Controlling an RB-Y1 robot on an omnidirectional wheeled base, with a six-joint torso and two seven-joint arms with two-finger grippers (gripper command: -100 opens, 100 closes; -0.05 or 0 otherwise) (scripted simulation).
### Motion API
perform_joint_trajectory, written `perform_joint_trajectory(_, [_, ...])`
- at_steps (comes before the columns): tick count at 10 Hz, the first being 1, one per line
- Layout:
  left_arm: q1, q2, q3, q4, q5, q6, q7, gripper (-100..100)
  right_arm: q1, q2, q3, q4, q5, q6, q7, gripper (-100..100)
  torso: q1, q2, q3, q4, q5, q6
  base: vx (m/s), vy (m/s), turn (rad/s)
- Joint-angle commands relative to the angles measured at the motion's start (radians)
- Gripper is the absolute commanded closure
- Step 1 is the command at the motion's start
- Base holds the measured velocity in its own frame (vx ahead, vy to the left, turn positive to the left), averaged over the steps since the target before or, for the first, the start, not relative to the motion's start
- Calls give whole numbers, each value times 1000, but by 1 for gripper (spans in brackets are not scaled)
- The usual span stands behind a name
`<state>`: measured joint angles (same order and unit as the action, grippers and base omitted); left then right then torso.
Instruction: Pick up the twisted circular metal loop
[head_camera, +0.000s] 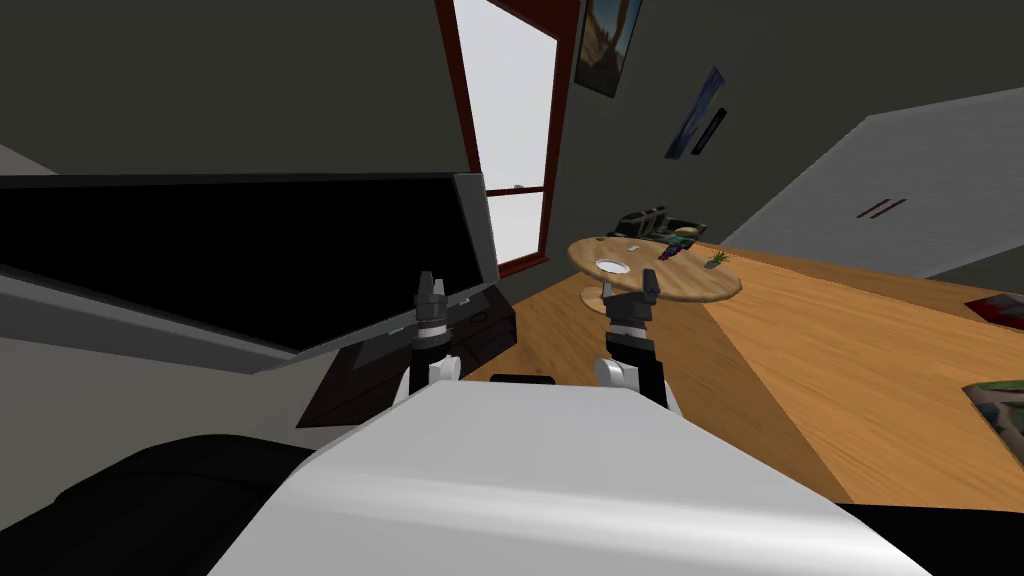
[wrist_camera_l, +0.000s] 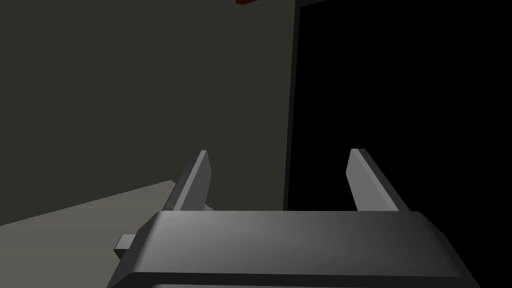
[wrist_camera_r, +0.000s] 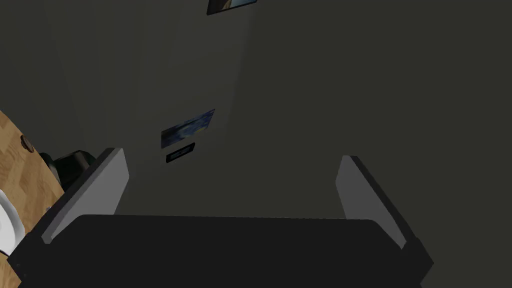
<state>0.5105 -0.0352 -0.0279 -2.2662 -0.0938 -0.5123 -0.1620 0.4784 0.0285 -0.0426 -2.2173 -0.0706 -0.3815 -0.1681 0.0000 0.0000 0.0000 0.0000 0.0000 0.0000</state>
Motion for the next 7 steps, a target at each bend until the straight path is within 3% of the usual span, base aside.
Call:
perform_joint_trajectory(1, [-8, 33, -1, 15, 6, 14, 5, -100, 0, 0, 0, 0, 0, 0, 0, 0, 0, 0, 0, 0, 0, 0, -8, -9, 40])
perform_joint_trajectory(7, [-55, 130, -5, 104, 42, 93, 34, -100, 0, 0, 0, 0, 0, 0, 0, 0, -2, 2, 1, 0, 0, 0, -25, -32, 54])
